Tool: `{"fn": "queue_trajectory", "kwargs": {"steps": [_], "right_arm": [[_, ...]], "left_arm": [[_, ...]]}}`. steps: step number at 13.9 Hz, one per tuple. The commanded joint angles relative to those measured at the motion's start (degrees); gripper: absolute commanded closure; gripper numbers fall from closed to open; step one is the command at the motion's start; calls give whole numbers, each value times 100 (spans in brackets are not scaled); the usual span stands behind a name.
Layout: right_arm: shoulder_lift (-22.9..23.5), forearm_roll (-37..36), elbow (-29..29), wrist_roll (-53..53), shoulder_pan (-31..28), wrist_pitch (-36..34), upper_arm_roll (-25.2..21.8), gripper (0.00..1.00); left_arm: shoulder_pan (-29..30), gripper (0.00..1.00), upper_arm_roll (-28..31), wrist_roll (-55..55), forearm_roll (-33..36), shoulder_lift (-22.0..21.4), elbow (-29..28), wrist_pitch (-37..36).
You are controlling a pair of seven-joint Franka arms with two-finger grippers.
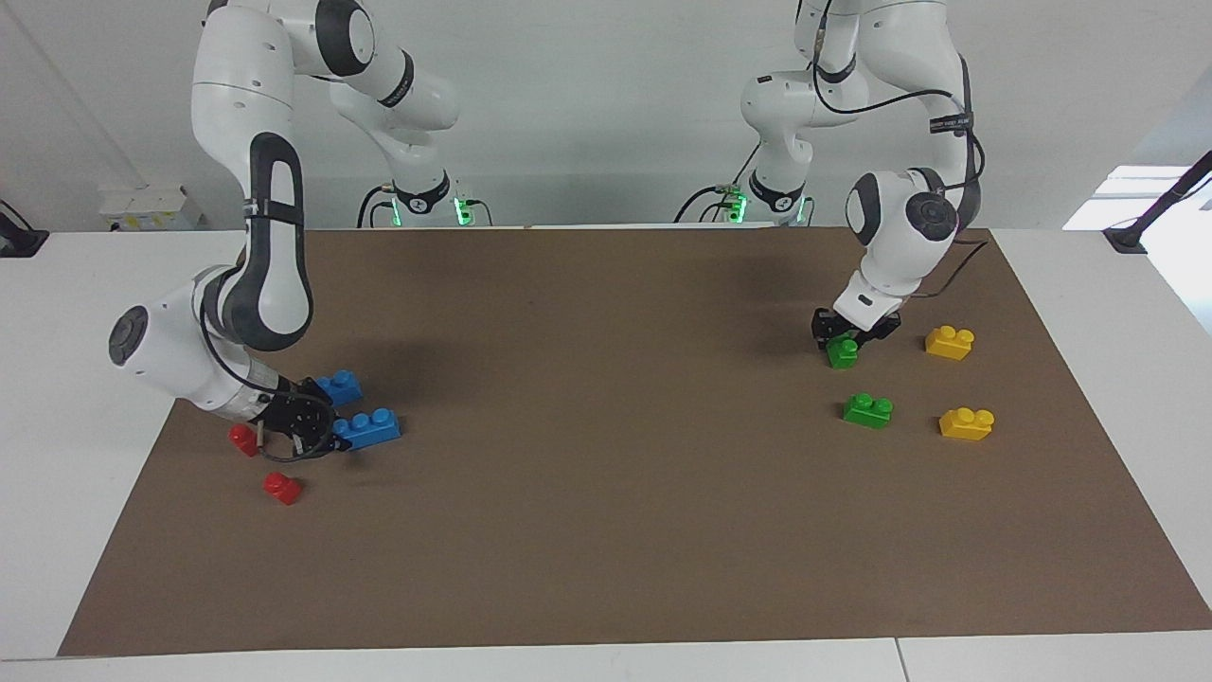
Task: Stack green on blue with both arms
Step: 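Grasp the green brick with the left gripper while the right gripper grasps the blue brick, then lift the green brick with the left gripper while the right gripper lifts the blue brick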
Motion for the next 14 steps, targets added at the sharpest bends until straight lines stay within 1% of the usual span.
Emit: {"fn": "queue_trajectory", "kwargs": {"steps": [1, 3, 5, 6, 8, 10, 12, 14], "right_arm": [[-135, 146, 113, -180, 4, -119, 83, 100], [-214, 155, 508, 274, 293, -471, 101, 100], [-372, 155, 536, 959, 600, -481, 127, 100], [-433, 146, 545, 1337, 802, -463, 127, 100], [-486, 155, 536, 1901, 1328, -376, 127, 100], [-565, 146, 379, 2314, 1874, -113, 127, 100], [-644, 120, 98, 2929, 2261, 500, 127, 100], [-645, 137, -70, 3185, 2525, 801, 127, 100]], "left_arm": [[-82, 100, 54, -102, -36, -40, 363, -417], [-73, 100, 54, -137, -53, -67, 1100, -1329], [-81, 100, 54, -478, -71, -58, 1804, -2060], [-90, 100, 37, -741, -201, -58, 2077, -2281], [-90, 100, 10, -1434, -386, -172, 2194, -2327], [-195, 100, 1, -2234, -527, -330, 2220, -2327], [-458, 100, 1, -3349, -528, -383, 2229, -2309], [-722, 100, 1, -4404, -528, -401, 2220, -2239]]}}
